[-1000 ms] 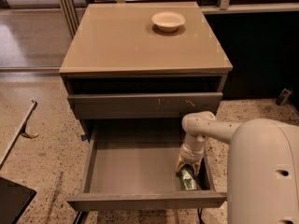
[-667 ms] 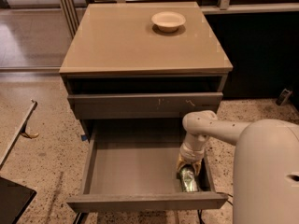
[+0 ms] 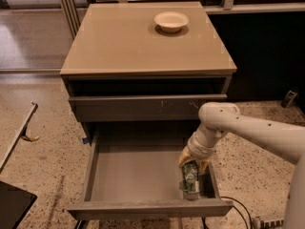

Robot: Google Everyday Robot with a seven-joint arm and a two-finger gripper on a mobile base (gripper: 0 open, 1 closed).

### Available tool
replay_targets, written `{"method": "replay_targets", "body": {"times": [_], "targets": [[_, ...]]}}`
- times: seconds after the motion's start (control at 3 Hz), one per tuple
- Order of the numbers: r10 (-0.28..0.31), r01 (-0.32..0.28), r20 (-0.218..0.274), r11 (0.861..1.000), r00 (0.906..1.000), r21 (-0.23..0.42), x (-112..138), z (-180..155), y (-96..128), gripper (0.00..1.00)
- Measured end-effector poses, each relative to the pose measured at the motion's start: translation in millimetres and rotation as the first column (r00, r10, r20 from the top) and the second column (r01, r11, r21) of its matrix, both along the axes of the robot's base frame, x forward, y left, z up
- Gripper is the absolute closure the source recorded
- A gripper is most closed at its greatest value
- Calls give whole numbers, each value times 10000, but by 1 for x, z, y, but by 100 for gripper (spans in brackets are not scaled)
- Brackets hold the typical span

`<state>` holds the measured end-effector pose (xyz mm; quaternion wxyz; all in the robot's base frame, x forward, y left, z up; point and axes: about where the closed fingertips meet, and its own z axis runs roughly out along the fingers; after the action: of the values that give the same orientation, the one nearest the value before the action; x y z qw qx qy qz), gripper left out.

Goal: Pick green can from middle drawer and place on counter

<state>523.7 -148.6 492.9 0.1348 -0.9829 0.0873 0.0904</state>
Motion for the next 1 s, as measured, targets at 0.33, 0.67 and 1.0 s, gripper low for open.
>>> {"method": "replay_targets", "body": {"times": [0.33, 0.67, 1.0], "targets": [[-92, 21, 807, 9963, 9967, 865, -2, 64, 7, 100], [-242, -3, 1547, 9877, 9877, 1564, -1, 126, 13, 100], [-305, -192, 2436, 9798, 9694, 1992, -2, 192, 20, 100]]}}
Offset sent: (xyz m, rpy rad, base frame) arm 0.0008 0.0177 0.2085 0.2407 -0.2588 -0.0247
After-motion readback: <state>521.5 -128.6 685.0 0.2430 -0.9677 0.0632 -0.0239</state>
